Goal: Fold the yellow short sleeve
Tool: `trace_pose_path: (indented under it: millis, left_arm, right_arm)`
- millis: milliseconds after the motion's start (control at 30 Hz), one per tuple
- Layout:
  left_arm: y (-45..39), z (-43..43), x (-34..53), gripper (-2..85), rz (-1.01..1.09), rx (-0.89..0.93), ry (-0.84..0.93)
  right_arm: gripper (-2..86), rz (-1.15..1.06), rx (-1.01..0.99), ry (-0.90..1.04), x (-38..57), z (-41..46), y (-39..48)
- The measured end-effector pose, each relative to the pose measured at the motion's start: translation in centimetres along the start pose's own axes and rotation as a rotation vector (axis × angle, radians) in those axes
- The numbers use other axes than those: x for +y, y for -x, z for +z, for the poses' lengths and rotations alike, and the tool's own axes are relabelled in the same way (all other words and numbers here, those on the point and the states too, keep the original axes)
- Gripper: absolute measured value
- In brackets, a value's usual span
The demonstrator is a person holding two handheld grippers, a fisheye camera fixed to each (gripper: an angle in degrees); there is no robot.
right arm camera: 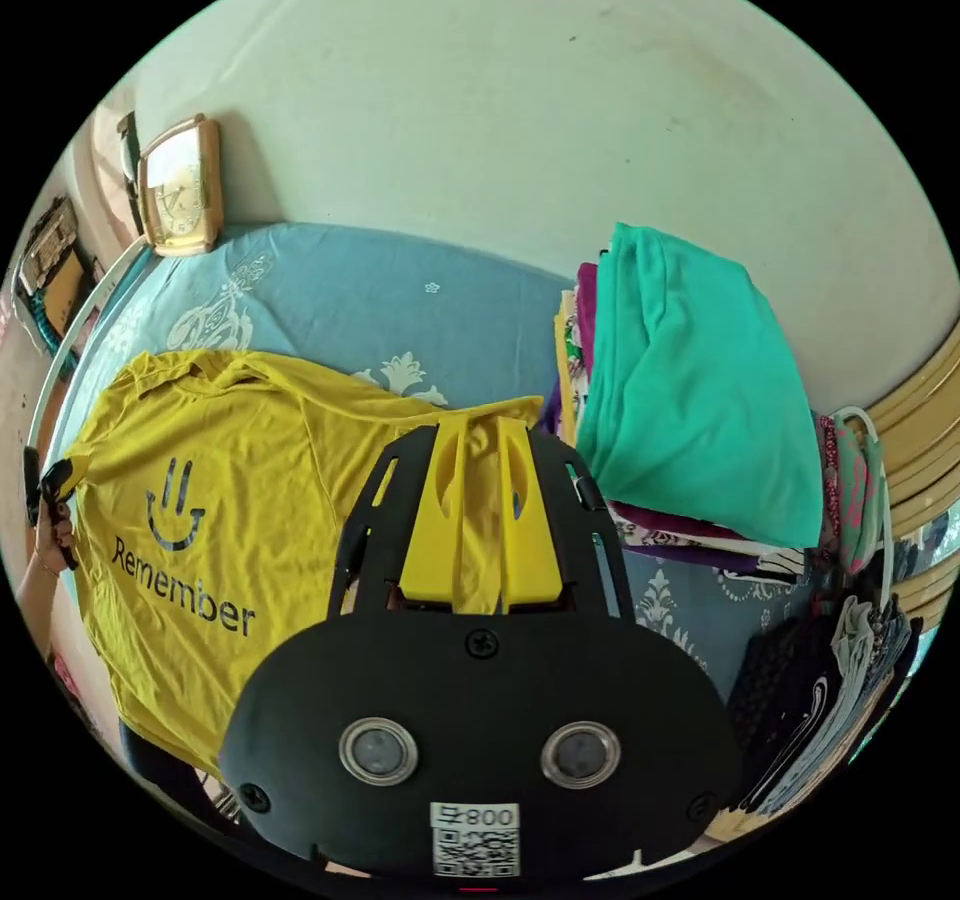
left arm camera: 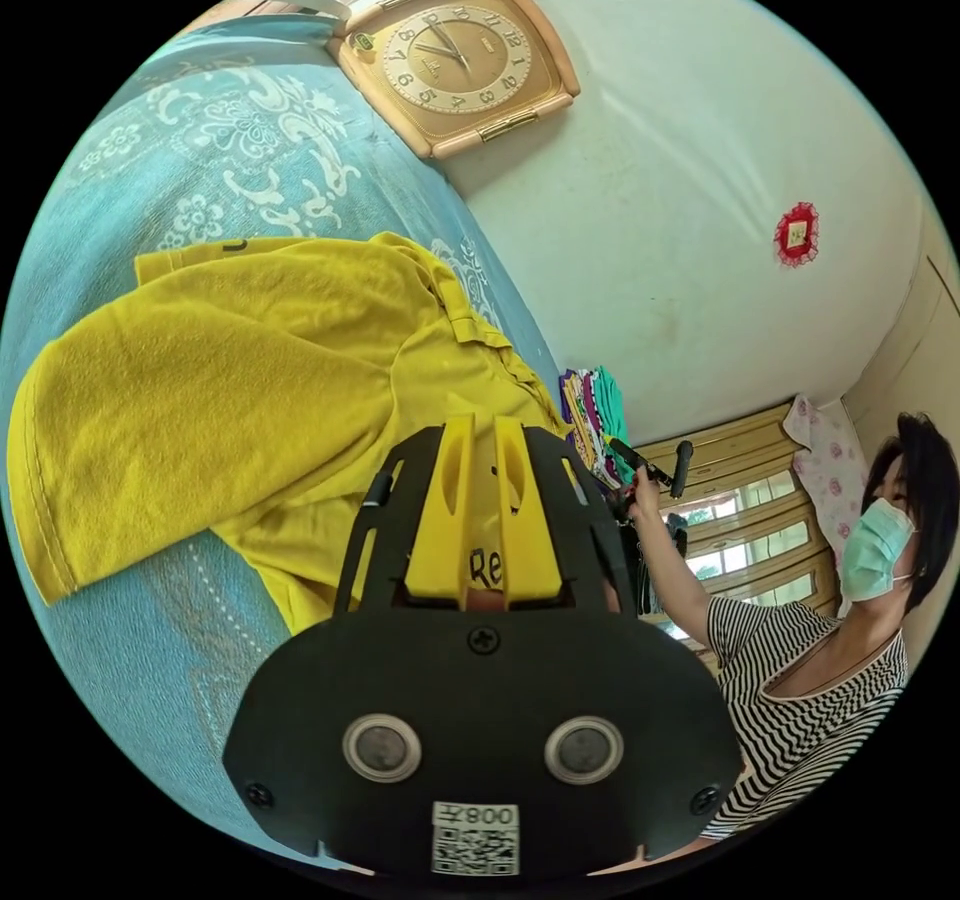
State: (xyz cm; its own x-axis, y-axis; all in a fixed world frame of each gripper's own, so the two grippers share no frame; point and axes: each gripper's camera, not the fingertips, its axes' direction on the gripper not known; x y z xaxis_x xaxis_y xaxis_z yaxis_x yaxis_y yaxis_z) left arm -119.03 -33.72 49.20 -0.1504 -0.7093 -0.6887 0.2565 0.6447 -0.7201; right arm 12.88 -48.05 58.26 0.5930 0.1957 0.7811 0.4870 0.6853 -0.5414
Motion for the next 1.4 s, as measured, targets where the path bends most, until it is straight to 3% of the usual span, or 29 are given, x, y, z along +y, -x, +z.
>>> trace_pose_path:
  millis: [233, 433, 633, 800, 1033, 1167, 1300, 1400]
  left_arm:
    - [-0.1, 3.8, -4.4, 6.8, 0.052, -0.134, -0.017]
    - [-1.0, 7.5, -10.1, 8.4, 0.181, -0.421, 0.005]
    - [0.5, 14.3, -14.7, 6.8, 0.174, -0.470, 0.112]
    - [-0.4, 18.9, -15.2, 2.5, 0.223, -0.588, 0.131]
    - [-4.5, 18.9, -17.0, 1.5, 0.348, -0.605, -0.097]
    - [-2.8, 22.6, -19.2, 2.4, 0.318, -0.649, -0.085]
    - [-0.4, 26.6, -19.6, 5.1, 0.242, -0.654, -0.061]
    - [-0.8, 29.2, -18.9, 6.8, 0.322, -0.587, -0.060]
  right_arm:
    - [7.1, -0.316, -0.018, 0.010, -2.5, 3.9, 9.7]
    - [8.2, -0.411, -0.096, 0.082, -5.7, 7.0, 12.2]
    - [4.7, -0.449, -0.038, 0.096, -7.1, 8.8, 12.6]
    - [0.9, -0.447, -0.028, 0.114, -7.9, 9.6, 12.1]
    - [0.2, -0.322, -0.058, -0.081, -11.0, 4.4, 7.4]
    - [0.6, -0.274, -0.086, -0.018, -14.0, 5.4, 5.9]
    - [3.1, -0.213, -0.115, 0.183, -16.1, 9.8, 4.9]
    - [5.6, -0.152, -0.137, 0.131, -15.7, 9.3, 3.7]
